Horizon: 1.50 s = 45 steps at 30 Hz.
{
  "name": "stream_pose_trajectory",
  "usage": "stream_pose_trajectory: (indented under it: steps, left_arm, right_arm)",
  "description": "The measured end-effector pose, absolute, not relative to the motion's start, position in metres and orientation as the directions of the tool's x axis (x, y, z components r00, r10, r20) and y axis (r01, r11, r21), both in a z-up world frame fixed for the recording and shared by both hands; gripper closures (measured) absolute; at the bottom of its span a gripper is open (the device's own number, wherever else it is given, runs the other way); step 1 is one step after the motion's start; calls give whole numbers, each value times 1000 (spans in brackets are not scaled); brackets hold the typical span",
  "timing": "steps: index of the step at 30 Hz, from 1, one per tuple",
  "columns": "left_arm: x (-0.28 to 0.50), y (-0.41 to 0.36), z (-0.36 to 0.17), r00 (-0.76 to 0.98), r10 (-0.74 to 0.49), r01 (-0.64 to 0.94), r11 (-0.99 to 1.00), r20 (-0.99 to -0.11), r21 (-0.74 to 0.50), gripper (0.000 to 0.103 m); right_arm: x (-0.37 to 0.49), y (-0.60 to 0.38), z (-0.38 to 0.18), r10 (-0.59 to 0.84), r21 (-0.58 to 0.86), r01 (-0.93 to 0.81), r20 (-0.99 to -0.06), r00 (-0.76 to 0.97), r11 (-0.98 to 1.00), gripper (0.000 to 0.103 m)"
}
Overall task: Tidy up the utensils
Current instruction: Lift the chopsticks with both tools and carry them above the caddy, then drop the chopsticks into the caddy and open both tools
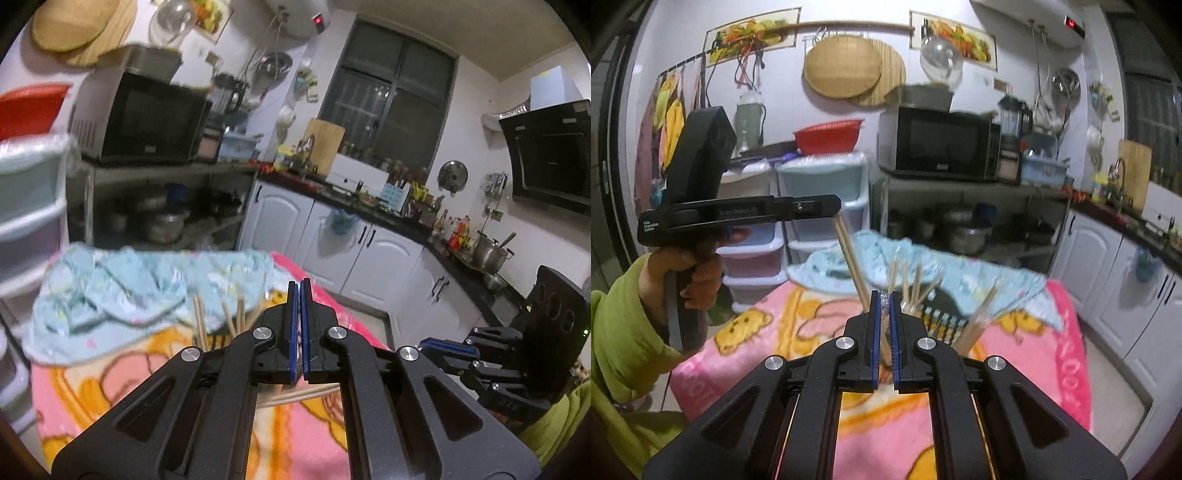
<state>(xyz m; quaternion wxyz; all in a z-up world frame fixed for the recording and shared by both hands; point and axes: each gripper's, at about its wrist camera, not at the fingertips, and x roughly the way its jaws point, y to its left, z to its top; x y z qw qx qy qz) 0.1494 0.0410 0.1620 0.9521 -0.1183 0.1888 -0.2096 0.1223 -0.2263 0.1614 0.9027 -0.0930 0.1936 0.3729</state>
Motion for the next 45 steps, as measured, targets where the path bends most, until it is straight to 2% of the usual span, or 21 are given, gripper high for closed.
stream_pose_trajectory:
  steps: [10,20,33,45]
  left_arm:
    - [161,44,216,896,-383,330,913,-223,-240,103]
    - [181,55,218,913,-328,273,933,-243,-234,103]
    - [200,53,179,901,-305,239,943,-309,-231,103]
    - [216,41,137,861,-303,228,948,-408,-223,103]
  right_arm:
    - [138,-239,214,625,-72,-676,-318,713,734,98]
    - [168,-238,229,593,-74,-635,-290,751,769,98]
    - [200,-233,203,509,-103,-569,-341,790,816,98]
    - [230,-217,160,465,-94,-558,-450,763,824,98]
